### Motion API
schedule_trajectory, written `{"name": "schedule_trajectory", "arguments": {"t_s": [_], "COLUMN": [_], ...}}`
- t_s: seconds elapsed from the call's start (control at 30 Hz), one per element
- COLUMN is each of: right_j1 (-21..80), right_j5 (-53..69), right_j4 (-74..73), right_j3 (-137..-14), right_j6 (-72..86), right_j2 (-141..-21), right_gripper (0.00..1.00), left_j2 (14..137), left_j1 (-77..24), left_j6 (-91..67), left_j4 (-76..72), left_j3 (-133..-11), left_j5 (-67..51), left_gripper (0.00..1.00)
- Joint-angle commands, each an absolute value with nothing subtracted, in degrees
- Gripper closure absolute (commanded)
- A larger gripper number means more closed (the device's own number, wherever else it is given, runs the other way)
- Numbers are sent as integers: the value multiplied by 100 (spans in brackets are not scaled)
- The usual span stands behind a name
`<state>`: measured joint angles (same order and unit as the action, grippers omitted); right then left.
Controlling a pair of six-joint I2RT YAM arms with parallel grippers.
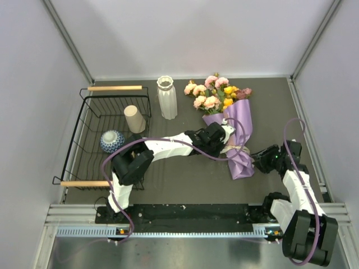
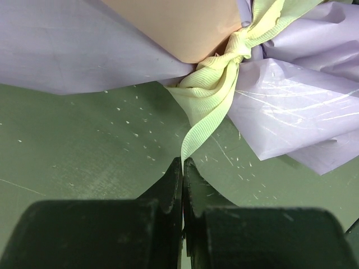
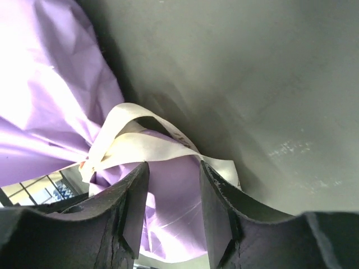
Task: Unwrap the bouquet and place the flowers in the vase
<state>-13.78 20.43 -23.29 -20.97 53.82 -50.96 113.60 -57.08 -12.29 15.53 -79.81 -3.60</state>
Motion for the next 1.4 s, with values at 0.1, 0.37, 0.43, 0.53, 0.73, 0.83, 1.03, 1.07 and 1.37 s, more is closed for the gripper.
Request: {"name": "schedule_trajectory", "arguments": {"t_s": [0.1, 0.37, 0.43, 0.53, 0.73, 0.83, 1.03, 1.07, 1.37], "right_j1": [-1406, -1406, -1406, -1406, -1406, -1415, -1406, -1406, -1205], "right_j5": [2347, 1662, 1617, 1574, 1492, 2003, 2899, 3074, 4280], "right_j4": [-1916, -1380, -1232, -994, -589, -483, -747, -599, 949], "right_j3": [-1952, -1722, -1775, -1837, -1775, -1819, -1925, -1820, -1450], "right_j6": [4895, 5502, 5327, 5028, 4904, 5054, 4439, 4430, 4764], "right_j2": [-4895, -5159, -5404, -5615, -5686, -5739, -5783, -5792, -6196], "right_gripper": [37, 34, 37, 41, 41, 21, 6, 6, 23], "left_j2": [11197, 11206, 11197, 11180, 11127, 11057, 11048, 11048, 11188], "left_j1": [-5704, -5704, -5704, -5704, -5704, -5704, -5704, -5695, -5695], "left_j6": [-1248, -1266, -1274, -1283, -1257, -1231, -1222, -1222, -1309], "left_j4": [1389, 1406, 1424, 1424, 1485, 1512, 1477, 1477, 1389], "left_j3": [-8007, -8042, -8033, -8024, -8024, -8007, -7998, -7998, -8095], "left_j5": [-483, -615, -650, -677, -615, -633, -703, -712, -966], "left_gripper": [100, 100, 100, 100, 100, 100, 100, 100, 100]}}
